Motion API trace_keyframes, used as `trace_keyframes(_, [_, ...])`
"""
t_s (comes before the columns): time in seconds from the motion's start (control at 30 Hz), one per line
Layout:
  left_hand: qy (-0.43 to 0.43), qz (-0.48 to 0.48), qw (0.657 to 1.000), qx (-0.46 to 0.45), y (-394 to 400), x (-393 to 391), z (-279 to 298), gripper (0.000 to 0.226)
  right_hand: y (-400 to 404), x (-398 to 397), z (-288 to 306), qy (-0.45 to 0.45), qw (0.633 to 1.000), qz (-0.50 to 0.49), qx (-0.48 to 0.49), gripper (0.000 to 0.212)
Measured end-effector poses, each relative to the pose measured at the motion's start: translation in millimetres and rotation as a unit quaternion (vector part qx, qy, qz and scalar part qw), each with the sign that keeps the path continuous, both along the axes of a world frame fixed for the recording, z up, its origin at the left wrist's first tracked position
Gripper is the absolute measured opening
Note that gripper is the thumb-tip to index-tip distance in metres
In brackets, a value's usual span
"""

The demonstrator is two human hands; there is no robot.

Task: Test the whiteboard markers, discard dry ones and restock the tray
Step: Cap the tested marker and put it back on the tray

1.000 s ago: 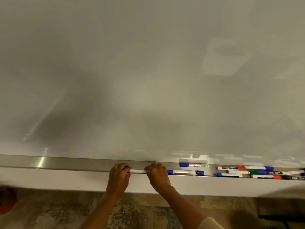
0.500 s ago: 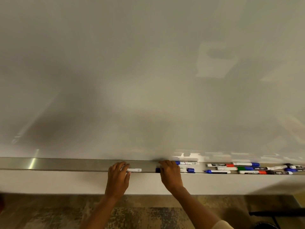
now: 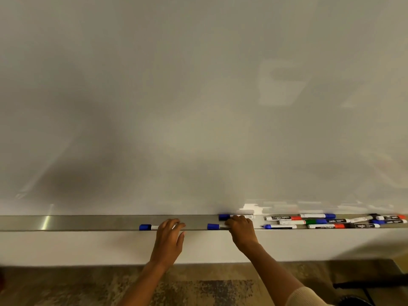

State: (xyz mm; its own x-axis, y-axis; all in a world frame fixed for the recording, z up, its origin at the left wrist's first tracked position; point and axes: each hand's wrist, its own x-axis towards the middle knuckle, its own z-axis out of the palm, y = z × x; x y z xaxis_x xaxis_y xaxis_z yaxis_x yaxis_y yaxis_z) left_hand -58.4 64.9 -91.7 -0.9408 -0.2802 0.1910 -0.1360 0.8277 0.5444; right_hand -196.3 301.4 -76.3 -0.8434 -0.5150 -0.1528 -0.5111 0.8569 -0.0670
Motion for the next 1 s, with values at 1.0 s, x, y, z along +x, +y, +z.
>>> trace_keyframes(1.0, [0.028,-0.132,0.987,0.088,294,-88,153,0.024,249,-17,166,-0.268,0.702,-0.171,-0.638,0.025])
